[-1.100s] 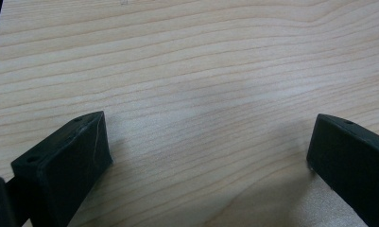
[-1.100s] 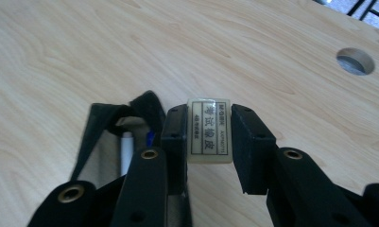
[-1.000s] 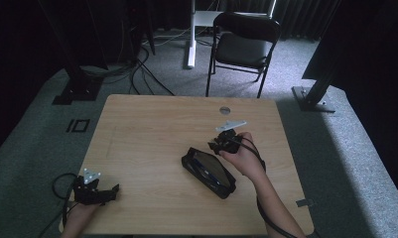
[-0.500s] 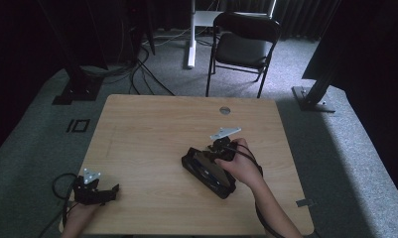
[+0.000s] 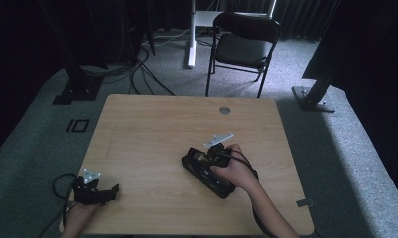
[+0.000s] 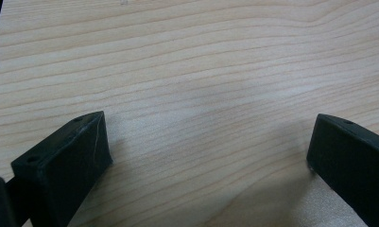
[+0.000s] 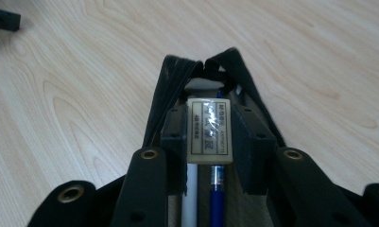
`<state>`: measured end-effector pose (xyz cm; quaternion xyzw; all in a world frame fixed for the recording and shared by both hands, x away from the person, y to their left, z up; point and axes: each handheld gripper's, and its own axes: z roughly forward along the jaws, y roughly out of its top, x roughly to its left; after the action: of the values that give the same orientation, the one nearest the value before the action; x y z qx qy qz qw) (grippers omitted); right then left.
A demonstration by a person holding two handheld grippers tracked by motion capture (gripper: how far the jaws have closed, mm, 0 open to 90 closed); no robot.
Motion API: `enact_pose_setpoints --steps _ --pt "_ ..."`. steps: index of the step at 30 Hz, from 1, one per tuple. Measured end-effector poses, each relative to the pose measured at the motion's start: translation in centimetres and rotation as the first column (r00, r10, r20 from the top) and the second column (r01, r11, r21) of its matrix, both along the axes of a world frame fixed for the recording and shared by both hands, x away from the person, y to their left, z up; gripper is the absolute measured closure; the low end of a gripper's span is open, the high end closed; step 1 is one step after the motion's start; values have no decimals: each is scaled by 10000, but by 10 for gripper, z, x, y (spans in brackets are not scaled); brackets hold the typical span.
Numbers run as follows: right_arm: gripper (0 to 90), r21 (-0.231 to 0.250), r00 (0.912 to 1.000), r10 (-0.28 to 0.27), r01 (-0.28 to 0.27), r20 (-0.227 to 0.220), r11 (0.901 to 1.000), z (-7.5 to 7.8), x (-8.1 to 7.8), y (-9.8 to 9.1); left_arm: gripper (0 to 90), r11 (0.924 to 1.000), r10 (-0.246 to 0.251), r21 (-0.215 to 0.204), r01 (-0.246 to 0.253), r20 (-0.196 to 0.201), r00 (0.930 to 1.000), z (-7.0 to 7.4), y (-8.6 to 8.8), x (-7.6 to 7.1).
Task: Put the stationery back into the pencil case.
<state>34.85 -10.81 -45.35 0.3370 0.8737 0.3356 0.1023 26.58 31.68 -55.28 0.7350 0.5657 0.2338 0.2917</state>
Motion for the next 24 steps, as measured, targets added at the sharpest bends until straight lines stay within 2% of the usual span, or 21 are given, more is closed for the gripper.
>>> enact_pose_setpoints --steps 20,24 --pt "683 -742 9986 199 -235 -499 9970 -21 10 11 3 10000 0 -1 0 -1 10000 0 0 0" --pt "683 -906 9973 175 -239 -711 9956 -26 14 13 4 10000 4 0 -4 5 10000 0 0 0"
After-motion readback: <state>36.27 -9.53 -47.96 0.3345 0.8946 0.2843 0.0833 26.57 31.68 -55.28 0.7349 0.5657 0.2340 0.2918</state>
